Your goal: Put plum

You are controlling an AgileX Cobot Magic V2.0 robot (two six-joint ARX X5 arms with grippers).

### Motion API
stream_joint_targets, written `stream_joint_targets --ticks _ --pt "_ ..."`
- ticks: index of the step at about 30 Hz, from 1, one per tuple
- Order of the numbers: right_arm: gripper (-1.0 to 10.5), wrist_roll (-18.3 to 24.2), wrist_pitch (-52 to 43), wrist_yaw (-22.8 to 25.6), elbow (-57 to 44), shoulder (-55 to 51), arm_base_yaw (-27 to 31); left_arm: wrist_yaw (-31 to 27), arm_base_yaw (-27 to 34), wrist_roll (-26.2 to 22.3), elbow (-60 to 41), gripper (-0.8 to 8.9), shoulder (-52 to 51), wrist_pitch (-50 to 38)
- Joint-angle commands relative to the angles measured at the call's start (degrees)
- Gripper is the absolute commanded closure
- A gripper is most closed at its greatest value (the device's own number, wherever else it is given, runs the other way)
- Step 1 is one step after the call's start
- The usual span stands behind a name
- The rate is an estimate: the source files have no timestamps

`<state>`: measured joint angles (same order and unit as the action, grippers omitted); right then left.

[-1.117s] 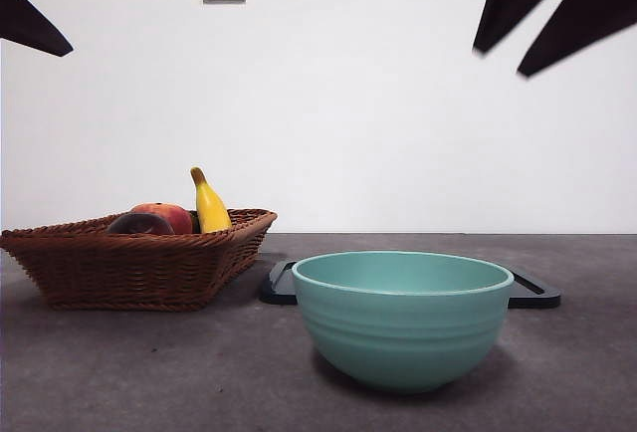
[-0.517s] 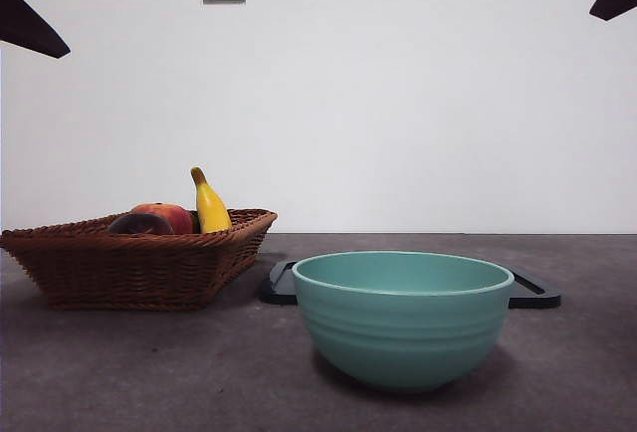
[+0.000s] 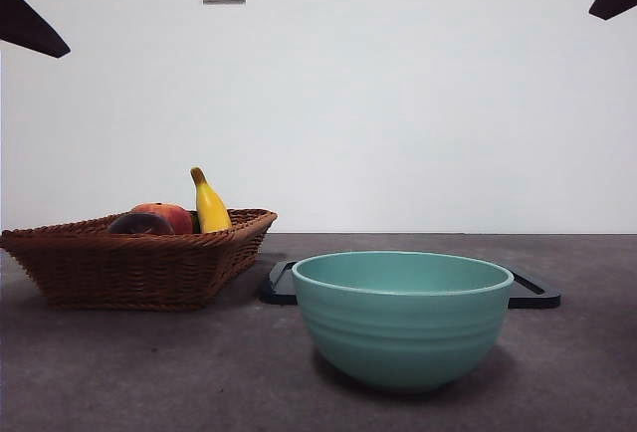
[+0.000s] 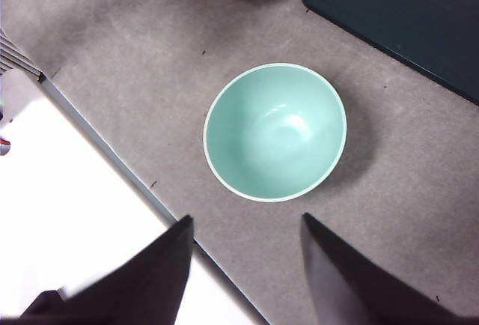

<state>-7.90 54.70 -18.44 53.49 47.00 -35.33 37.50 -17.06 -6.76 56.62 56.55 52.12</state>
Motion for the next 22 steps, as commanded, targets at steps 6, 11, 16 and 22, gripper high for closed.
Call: stream_joint_targets --ticks 6,11,16,22 --pt "9.4 0.9 -0.2 -0.17 0.96 0.44 -0.44 0.26 -0.22 -0.68 1.2 8.05 0.37 -0.26" --pt "9.4 0.81 -0.46 0.07 0.96 0.44 -0.44 0.26 -0.22 -0.7 1.2 8.05 0.35 -0.35" --pt "9.4 0.85 -1.42 0.07 0.96 0.44 -0.44 0.26 -0.22 -0.68 1.2 8.05 0.35 -0.61" --pt "9.4 0.85 -2.4 0.07 0.96 0.44 -0.44 0.26 -0.22 -0.7 1.2 8.05 0.35 -0.68"
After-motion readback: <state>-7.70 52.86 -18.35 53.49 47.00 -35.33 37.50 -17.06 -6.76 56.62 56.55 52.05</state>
